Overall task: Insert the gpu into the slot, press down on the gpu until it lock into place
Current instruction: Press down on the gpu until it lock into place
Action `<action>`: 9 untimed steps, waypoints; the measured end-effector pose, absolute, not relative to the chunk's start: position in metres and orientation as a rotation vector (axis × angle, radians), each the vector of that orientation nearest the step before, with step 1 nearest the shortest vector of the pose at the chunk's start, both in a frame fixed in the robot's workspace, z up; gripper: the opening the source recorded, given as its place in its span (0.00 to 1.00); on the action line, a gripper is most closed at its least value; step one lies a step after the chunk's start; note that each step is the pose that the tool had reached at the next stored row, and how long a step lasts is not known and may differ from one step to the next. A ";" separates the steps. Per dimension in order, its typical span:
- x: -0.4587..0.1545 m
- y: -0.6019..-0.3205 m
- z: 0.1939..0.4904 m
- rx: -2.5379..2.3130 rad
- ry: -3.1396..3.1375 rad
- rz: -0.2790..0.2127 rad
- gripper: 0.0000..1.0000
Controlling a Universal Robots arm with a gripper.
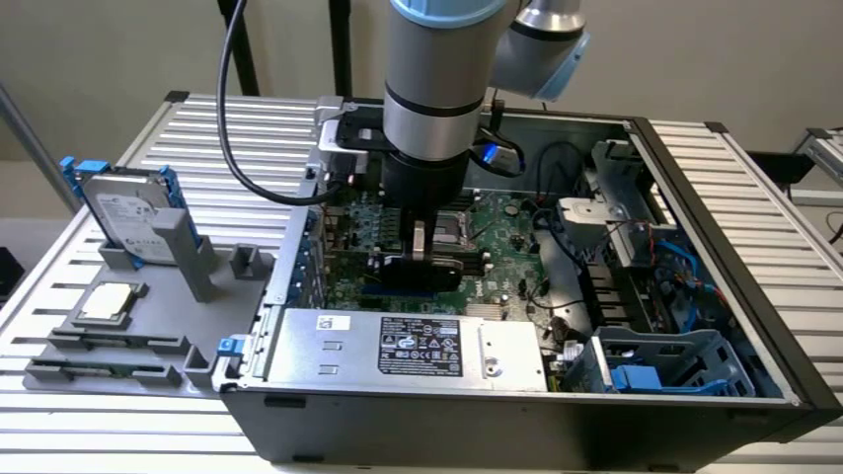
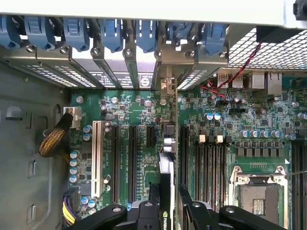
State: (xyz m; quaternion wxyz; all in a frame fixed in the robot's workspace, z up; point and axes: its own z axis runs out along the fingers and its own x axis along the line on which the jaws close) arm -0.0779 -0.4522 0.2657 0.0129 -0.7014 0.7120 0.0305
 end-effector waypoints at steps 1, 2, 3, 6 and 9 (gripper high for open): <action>-0.078 -0.452 0.266 -2.186 2.219 0.095 0.26; -0.078 -0.452 0.266 -2.186 2.219 0.095 0.26; -0.078 -0.452 0.266 -2.186 2.218 0.095 0.26; -0.078 -0.452 0.266 -2.185 2.218 0.095 0.26; -0.078 -0.452 0.268 -2.185 2.218 0.096 0.26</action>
